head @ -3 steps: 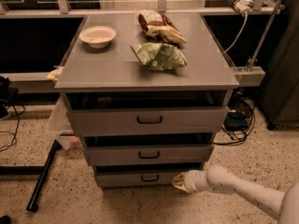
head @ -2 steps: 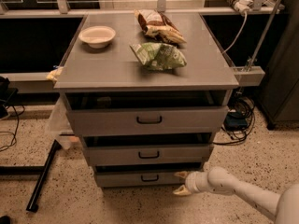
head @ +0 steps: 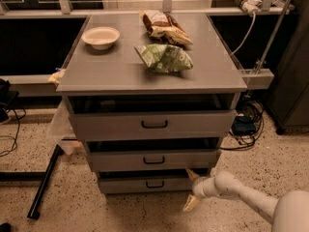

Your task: Open bottom drawer

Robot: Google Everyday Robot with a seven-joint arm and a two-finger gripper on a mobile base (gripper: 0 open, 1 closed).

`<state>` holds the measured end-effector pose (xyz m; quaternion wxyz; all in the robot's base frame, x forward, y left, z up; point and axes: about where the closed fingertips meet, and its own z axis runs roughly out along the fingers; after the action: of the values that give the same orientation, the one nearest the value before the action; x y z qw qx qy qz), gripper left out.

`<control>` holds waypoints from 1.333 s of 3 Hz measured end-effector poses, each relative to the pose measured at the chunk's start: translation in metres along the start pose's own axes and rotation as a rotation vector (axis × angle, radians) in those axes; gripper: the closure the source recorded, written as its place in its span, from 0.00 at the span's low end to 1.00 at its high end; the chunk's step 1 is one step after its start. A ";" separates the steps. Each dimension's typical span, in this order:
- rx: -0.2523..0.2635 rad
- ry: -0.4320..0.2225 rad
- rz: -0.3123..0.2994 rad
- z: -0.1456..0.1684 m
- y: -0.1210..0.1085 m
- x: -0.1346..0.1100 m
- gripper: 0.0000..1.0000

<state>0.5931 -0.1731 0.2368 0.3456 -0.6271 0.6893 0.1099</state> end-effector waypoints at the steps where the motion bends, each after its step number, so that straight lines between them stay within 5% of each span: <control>1: -0.012 -0.001 -0.015 0.014 -0.004 0.007 0.00; 4: -0.062 0.053 -0.028 0.058 -0.024 0.038 0.00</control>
Offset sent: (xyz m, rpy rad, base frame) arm 0.0328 0.0027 -0.0359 -0.0302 0.0041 0.0519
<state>0.6358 -0.1733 0.1775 0.3090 -0.6500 0.6856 0.1095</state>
